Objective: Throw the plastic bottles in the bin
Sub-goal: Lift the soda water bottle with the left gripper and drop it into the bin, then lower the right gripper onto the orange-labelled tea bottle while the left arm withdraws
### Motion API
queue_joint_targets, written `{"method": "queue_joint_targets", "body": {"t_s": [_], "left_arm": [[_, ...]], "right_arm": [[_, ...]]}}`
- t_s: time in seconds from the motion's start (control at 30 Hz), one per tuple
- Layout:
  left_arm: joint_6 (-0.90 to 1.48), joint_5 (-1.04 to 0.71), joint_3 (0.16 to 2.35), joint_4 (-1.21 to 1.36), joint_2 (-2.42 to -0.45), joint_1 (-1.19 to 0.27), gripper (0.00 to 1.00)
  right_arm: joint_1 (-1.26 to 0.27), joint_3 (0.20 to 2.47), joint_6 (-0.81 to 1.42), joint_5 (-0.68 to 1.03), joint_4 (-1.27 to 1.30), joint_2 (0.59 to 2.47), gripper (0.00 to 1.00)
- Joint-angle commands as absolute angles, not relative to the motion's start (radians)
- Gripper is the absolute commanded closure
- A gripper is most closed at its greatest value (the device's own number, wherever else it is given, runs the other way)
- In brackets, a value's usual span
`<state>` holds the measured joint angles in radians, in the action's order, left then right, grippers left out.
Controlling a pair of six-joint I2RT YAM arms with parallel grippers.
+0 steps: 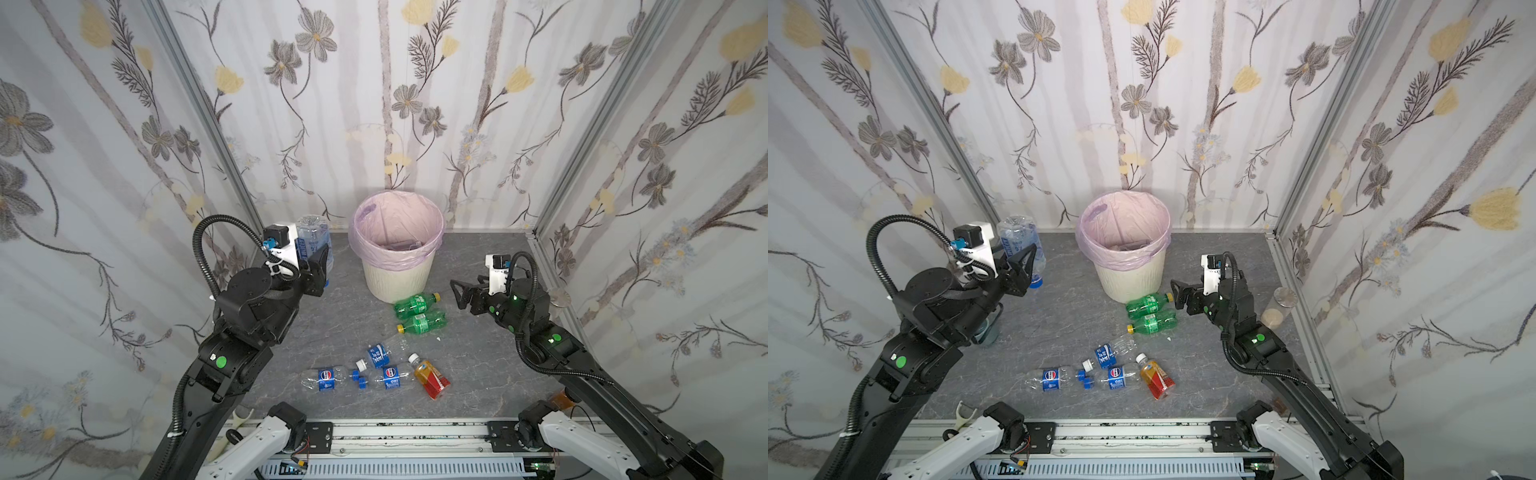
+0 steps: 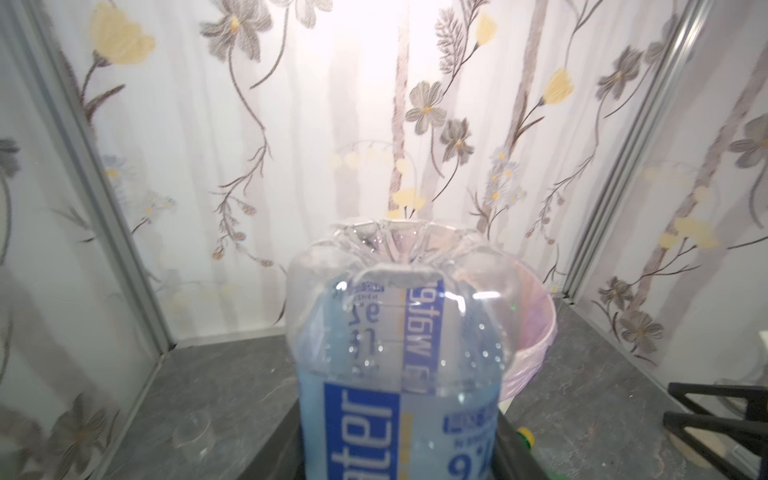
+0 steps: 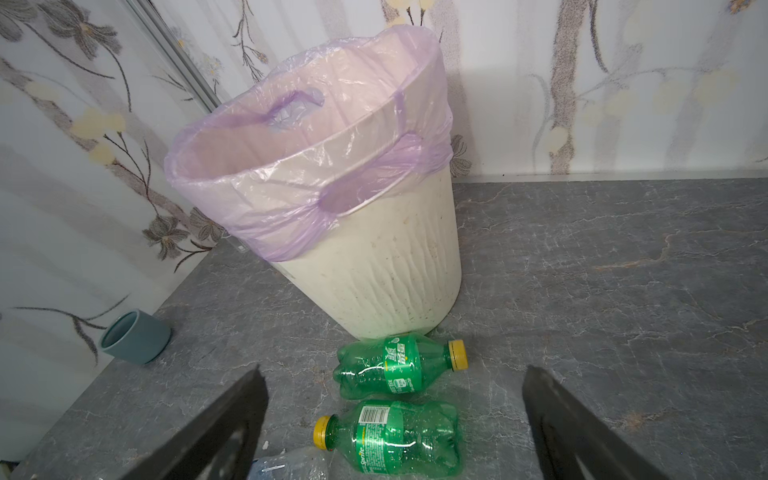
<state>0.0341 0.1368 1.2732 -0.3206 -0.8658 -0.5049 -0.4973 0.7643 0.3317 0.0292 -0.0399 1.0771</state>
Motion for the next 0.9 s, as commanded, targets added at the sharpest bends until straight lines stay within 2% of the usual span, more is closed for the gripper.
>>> {"method": "queue_joint_targets", "body": {"t_s": [0.0,0.1,0.13,0.2,0.27,0.33,0.5,0.87], "left_arm": [[0.042,0.001,1.380,-0.048,-1.010,-0.503,0.50],[0.031,-0.034,1.585,-0.001,-1.264,-0.503,0.49],[0.035,-0.025,1.668,-0.003,-1.368,-0.502,0.41],[0.046,0.006,1.810,-0.043,-1.527,-0.502,0.13],[0.050,0.032,1.949,-0.156,-1.645,-0.503,0.00],[0.052,0.033,1.958,-0.192,-1.666,-0.503,0.00],[0.037,0.074,1.789,-0.192,-1.552,-0.499,0.00],[0.057,0.127,1.242,-0.209,-1.122,-0.432,0.00]], "right_arm": [[-0.501,0.762,0.346,0.052,-0.022,1.092,0.05],[-0.504,0.761,0.356,0.056,-0.023,1.086,0.06],[-0.506,0.761,0.362,0.054,-0.025,1.082,0.06],[-0.508,0.761,0.369,0.055,-0.033,1.074,0.06],[-0.511,0.761,0.369,0.058,-0.059,1.064,0.06],[-0.514,0.761,0.360,0.066,-0.092,1.050,0.06],[-0.519,0.763,0.319,0.136,-0.158,1.034,0.05],[-0.721,0.835,0.337,0.163,-0.484,1.137,0.08]]}}
